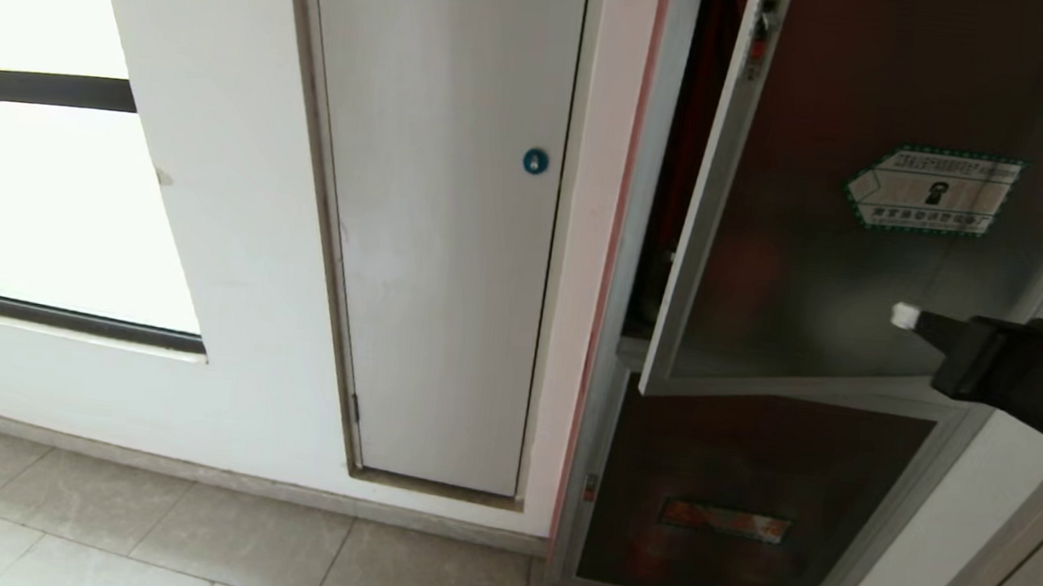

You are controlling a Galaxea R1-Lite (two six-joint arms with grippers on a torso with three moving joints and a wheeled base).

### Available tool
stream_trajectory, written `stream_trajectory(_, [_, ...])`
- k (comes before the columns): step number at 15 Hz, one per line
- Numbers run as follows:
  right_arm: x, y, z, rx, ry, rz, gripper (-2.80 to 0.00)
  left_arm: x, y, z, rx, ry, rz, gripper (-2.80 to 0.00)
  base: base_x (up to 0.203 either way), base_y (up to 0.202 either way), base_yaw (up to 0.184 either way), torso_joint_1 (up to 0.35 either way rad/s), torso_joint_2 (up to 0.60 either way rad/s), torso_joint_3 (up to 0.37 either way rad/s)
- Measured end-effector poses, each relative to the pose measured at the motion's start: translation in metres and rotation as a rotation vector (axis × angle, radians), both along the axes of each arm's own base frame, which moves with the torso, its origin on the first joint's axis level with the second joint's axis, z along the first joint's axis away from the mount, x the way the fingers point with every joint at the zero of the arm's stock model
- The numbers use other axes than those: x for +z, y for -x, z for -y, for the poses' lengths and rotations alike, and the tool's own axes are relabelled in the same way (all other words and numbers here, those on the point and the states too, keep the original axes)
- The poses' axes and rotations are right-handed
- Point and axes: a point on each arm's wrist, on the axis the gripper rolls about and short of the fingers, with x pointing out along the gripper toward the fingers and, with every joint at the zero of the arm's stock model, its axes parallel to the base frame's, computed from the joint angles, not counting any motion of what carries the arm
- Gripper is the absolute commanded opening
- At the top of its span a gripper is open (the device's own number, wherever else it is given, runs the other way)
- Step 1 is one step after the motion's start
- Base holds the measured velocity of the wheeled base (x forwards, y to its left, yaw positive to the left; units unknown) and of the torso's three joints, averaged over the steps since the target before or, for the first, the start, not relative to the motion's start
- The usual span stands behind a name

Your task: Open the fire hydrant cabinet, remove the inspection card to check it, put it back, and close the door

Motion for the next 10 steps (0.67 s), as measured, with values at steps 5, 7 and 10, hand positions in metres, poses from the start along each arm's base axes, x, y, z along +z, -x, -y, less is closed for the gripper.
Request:
stream_trajectory(5, [0.01, 0.131, 0.006, -0.025, 0.077, 0.112, -2.8, 0.0, 0.0, 0.0, 0.0, 0.0, 0.0, -2.8, 0.0, 0.0, 0.0, 0.0, 0.0, 0.0])
stream_trajectory(7, [0.001, 0.174, 0.01, -0.106, 0.109, 0.105, -2.8, 0.0, 0.0, 0.0, 0.0, 0.0, 0.0, -2.8, 0.0, 0.0, 0.0, 0.0, 0.0, 0.0])
stream_trajectory(10, [-0.019, 0.214, 0.015, -0.266, 0.149, 0.084, -2.8, 0.0, 0.0, 0.0, 0.0, 0.0, 0.0, -2.8, 0.0, 0.0, 0.0, 0.0, 0.0, 0.0])
